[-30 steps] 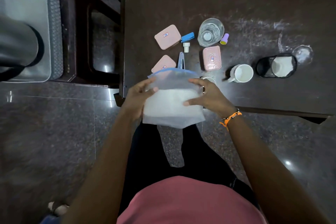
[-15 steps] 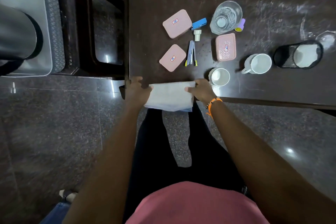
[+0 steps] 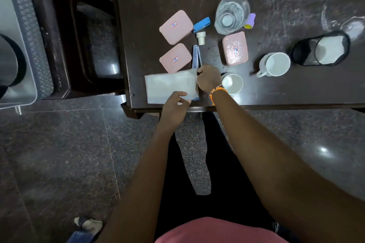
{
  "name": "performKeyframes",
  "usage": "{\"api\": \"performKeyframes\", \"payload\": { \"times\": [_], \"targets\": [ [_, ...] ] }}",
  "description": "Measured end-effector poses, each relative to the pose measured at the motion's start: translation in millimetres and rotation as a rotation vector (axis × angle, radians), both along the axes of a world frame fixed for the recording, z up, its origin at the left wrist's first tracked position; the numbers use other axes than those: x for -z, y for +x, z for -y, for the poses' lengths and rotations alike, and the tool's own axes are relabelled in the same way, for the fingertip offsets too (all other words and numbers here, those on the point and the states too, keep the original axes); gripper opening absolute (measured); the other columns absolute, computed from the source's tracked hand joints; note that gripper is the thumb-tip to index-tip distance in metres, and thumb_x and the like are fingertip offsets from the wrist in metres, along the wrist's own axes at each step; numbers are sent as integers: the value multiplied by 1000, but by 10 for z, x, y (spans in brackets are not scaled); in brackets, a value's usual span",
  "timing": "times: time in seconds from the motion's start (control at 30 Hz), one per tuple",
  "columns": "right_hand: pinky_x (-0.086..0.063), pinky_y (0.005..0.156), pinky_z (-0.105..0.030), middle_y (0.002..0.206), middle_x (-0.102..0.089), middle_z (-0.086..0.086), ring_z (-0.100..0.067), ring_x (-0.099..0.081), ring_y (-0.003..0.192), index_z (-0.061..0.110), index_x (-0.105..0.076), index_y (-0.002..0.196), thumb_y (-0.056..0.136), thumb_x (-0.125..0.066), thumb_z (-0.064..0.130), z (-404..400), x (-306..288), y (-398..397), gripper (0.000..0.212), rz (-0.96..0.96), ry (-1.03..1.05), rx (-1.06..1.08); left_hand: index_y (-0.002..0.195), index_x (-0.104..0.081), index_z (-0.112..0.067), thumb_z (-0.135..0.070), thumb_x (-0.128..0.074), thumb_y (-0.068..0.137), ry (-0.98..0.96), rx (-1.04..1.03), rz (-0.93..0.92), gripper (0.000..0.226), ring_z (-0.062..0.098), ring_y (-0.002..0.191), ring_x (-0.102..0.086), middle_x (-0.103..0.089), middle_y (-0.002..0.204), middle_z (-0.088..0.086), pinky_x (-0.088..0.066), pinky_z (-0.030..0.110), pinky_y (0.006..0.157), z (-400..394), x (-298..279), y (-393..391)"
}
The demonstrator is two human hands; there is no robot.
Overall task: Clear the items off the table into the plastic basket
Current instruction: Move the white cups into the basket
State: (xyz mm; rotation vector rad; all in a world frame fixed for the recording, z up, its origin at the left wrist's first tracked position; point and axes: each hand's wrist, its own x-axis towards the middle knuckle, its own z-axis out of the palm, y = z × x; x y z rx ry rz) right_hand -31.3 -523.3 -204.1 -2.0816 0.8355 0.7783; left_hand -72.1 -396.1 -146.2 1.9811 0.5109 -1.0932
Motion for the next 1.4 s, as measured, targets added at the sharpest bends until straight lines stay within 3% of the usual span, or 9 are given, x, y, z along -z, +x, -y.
{"api": "performKeyframes", "payload": {
  "times": [0.13, 0.23, 0.43, 0.57, 0.67, 0.83, 1.0, 1.1, 1.4],
  "targets": [
    [-48, 86, -34, 106, -71, -18, -33, -63, 103, 1, -67, 100, 82, -53, 1, 491, -371, -94, 23, 224, -113, 98, 113, -56, -16, -19, -52, 93, -47, 69, 31, 21, 19, 89, -59, -54, 84, -9, -42, 14, 63, 368, -66, 89],
    [-45, 89, -34, 112, -68, -12, -31, -60, 107, 7, -64, 105, 82, -54, 6, 1108, -585, -195, 25, 296, -279, 144, 110, -60, -16, -17, -54, 91, -82, 91, 53, 20, 20, 89, -59, -55, 81, -10, -42, 24, 77, 697, -100, 145],
    [-31, 110, -47, 145, -40, -12, -35, -30, 136, 9, -46, 131, 84, -57, 15, 2267, -559, -355, 49, 98, -596, 101, 109, -62, -18, -17, -53, 90, -131, 207, 61, 21, 25, 98, -61, -62, 98, 3, -45, 33, 86, 1320, -120, 185],
    [-29, 109, -59, 159, -11, -8, -43, -11, 142, 21, -27, 145, 79, -68, 10, 2605, -431, -430, 78, -22, -438, 161, 106, -63, -19, -17, -54, 90, -145, 245, 61, 18, 19, 92, -60, -58, 92, -2, -39, 24, 80, 1555, -132, 177],
    [-39, 102, -47, 155, -15, -15, -45, -22, 133, 19, -29, 143, 75, -63, 0, 2679, -367, -449, 79, 48, -388, 176, 108, -64, -17, -16, -53, 91, -132, 266, 47, 20, 18, 94, -59, -58, 95, -2, -38, 23, 81, 1654, -133, 179],
    [-48, 77, -43, 149, -25, -14, -44, -25, 130, 21, -35, 138, 68, -64, 6, 2566, -428, -241, 77, 174, -410, 144, 108, -64, -19, -19, -52, 92, -99, 258, 40, 20, 14, 91, -57, -58, 96, -4, -38, 18, 71, 1705, -87, 264],
    [-44, 91, -39, 147, -30, -11, -39, -33, 126, 26, -36, 139, 68, -68, 19, 2262, -515, 370, 79, 333, -399, 52, 104, -64, -20, -15, -53, 91, -96, 186, 28, 17, 18, 93, -59, -62, 98, -2, -40, 25, 83, 1670, -49, 368],
    [-46, 88, -37, 150, -27, -7, -36, -33, 127, 29, -33, 141, 69, -68, 14, 2076, -505, 788, 81, 380, -328, -39, 104, -63, -19, -14, -52, 91, -91, 142, 26, 18, 19, 94, -59, -64, 100, -1, -41, 26, 83, 1622, -43, 432],
    [-53, 89, -50, 155, -22, -2, -36, -25, 135, 28, -30, 144, 76, -62, 5, 1832, -339, 1131, 79, 277, -298, -306, 122, -55, -12, -10, -54, 89, -27, 36, 134, 33, 12, 93, -54, -61, 114, 8, -42, 25, 88, 1472, -56, 688]
  ]
}}
